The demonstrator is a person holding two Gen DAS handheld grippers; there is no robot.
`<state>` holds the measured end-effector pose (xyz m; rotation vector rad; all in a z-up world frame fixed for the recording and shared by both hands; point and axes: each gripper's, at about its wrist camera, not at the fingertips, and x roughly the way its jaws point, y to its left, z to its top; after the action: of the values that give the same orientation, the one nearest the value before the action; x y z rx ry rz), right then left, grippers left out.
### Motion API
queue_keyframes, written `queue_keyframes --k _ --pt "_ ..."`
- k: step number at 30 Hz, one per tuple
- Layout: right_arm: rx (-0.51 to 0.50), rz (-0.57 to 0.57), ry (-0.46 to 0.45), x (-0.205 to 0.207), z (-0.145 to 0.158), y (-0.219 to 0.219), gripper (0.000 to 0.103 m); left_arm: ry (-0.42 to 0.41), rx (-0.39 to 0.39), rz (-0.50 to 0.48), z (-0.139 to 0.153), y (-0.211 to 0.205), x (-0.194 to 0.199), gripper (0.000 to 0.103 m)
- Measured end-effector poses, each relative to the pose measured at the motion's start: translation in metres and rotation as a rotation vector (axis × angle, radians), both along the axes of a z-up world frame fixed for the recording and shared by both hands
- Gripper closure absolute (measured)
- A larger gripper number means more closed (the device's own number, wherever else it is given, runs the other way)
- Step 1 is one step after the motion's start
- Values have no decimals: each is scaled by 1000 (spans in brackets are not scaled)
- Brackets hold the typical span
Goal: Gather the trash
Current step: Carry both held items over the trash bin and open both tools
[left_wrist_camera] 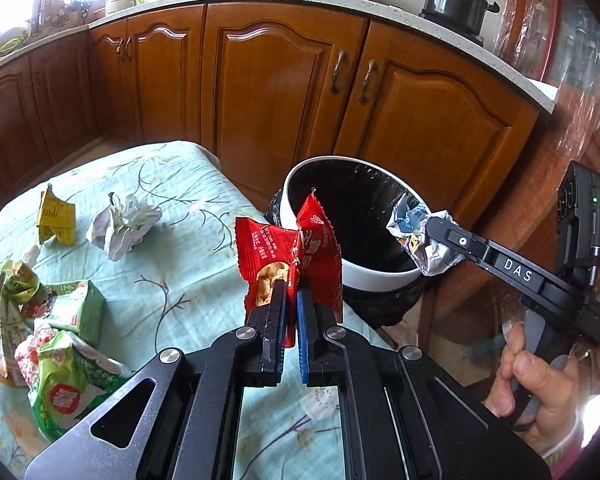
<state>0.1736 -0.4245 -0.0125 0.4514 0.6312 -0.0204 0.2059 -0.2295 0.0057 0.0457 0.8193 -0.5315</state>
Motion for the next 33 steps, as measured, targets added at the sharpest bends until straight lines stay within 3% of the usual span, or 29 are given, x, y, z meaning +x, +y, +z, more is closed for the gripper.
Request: queue_keyframes --k 20,25,27,29,31,33 --pt "-41 -33 44 40 -3 -40 73 55 36 -66 -3 -84 65 98" --pt "-43 -27 66 48 -9 -44 63 90 45 -74 -14 -97 75 97" --pt "-33 -26 67 49 -11 -46 52 89 46 -76 -16 -99 75 92" --pt "-23 -27 66 48 -11 -47 51 92 46 -70 -17 -98 74 72" --pt "-12 -32 59 44 -11 -47 50 81 40 -65 -16 -95 70 62" --pt "-11 -37 47 40 -9 -47 42 70 43 -55 -14 -92 69 55"
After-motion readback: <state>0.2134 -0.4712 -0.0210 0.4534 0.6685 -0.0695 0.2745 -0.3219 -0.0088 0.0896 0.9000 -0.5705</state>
